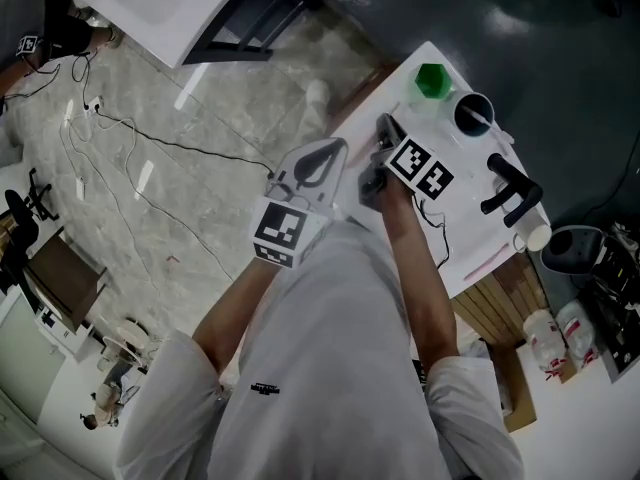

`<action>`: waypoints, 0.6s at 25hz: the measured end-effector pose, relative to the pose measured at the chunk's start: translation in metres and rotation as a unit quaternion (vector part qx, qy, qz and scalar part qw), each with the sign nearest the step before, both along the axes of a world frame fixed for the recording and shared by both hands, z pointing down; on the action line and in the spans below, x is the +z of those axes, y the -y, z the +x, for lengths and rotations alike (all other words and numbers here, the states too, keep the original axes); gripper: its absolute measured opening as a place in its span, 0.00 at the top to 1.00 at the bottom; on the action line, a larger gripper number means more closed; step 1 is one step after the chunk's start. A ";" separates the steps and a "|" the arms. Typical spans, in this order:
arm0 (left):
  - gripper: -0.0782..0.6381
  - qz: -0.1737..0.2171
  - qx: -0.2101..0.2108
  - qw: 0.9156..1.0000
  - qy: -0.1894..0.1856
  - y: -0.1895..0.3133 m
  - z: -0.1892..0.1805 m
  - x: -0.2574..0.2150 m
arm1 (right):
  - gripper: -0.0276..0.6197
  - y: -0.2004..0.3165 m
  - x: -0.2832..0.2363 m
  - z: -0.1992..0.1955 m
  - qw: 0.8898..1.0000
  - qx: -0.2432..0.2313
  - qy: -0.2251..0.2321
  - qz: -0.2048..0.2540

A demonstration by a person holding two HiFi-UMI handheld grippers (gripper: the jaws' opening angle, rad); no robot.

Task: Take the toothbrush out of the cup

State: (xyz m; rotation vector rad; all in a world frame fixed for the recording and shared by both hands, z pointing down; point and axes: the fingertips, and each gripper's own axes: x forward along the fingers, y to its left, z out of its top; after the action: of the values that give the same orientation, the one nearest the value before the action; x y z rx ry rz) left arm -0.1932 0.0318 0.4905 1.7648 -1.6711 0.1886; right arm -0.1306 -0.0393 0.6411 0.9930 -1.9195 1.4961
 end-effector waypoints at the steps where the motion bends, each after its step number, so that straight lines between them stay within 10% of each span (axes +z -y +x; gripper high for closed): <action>1: 0.89 0.000 0.001 1.000 -0.001 0.000 0.000 0.000 | 0.94 0.000 0.001 0.001 1.000 0.001 -0.004 0.002; 15: 0.89 0.002 -0.001 1.000 -0.001 -0.004 -0.002 -0.001 | 0.86 0.000 -0.002 0.002 1.000 0.007 -0.023 0.015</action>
State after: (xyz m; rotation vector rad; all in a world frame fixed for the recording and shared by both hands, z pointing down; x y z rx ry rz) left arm -0.1953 0.0355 0.4894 1.7649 -1.6738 0.1830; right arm -0.1283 -0.0397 0.6393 1.0477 -1.9109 1.4442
